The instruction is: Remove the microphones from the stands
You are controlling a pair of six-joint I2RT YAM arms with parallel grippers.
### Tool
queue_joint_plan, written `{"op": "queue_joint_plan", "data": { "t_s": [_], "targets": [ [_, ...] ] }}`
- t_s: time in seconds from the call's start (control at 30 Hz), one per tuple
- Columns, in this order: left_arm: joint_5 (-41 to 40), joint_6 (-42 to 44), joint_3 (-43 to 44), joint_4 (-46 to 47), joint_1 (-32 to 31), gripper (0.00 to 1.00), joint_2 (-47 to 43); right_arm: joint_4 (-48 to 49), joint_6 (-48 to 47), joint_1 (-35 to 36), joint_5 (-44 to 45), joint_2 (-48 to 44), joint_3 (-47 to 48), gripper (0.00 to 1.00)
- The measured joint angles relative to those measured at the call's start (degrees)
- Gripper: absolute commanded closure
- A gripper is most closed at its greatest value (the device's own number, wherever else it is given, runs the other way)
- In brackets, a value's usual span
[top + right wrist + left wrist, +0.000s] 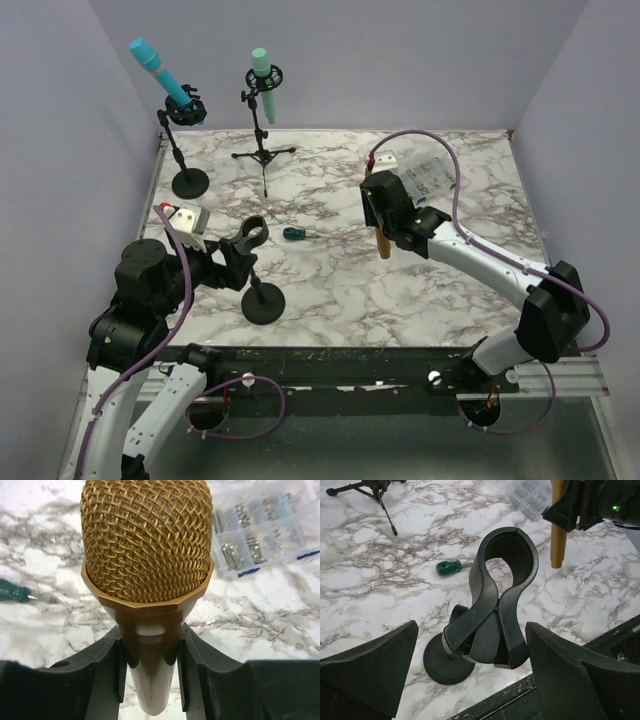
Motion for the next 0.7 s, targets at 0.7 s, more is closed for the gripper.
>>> {"op": "queue_joint_plan", "data": {
  "t_s": [0.7],
  "targets": [
    [1.60,2.16,13.22,-5.57,0.00,0.01,-1.88,-14.21,2.27,-8.00,-20.15,13.73,3.89,0.99]
  ]
}}
